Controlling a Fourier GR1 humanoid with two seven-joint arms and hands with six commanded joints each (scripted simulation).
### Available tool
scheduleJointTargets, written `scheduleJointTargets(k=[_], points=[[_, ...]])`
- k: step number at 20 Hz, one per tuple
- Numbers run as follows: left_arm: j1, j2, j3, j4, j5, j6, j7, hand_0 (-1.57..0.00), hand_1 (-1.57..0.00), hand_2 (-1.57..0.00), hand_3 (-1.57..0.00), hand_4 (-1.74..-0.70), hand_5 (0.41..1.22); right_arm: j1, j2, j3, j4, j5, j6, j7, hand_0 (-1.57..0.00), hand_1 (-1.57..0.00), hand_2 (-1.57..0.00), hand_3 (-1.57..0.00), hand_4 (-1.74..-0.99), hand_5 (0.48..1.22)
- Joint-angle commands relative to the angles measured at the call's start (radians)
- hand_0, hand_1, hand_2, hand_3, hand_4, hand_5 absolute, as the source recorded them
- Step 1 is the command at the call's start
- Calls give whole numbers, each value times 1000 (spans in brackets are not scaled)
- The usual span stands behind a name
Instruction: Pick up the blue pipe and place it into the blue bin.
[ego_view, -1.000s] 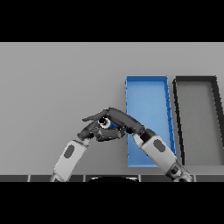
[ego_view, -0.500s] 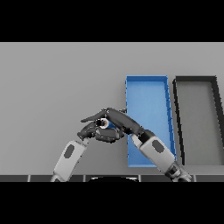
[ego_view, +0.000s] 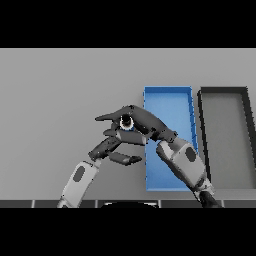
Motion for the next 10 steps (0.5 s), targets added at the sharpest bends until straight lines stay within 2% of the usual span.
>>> scheduleJointTargets(k=[1,3,5,7,10], points=[[-8,-2,3,1,5,-2,11,-6,-5,-5,-5,-906,445,-46,-8,-24,0,-44,4,7,-1571,-1571,-1571,-1571,-1741,1221],[-5,0,6,2,11,-7,18,-3,-3,-3,-3,-906,437,-142,-38,-93,39,-103,-2,-18,-1571,-1571,-1571,-1571,-1741,1221],[-8,-7,4,4,8,-4,32,-2,-2,-2,-1,-905,433,-217,-100,-169,82,-83,-49,-49,-1571,-1571,-1571,-1571,-1741,1221],[-4,1,6,0,4,-2,37,-1,-1,-1,0,-898,430,-273,-162,-216,118,-49,-100,-36,-1571,-1571,-1571,-1571,-1741,1221],[7,9,2,-13,4,-6,28,0,0,0,0,-890,421,-283,-225,-275,201,-37,-123,-15,-1571,-1571,-1571,-1571,-1741,1221]])
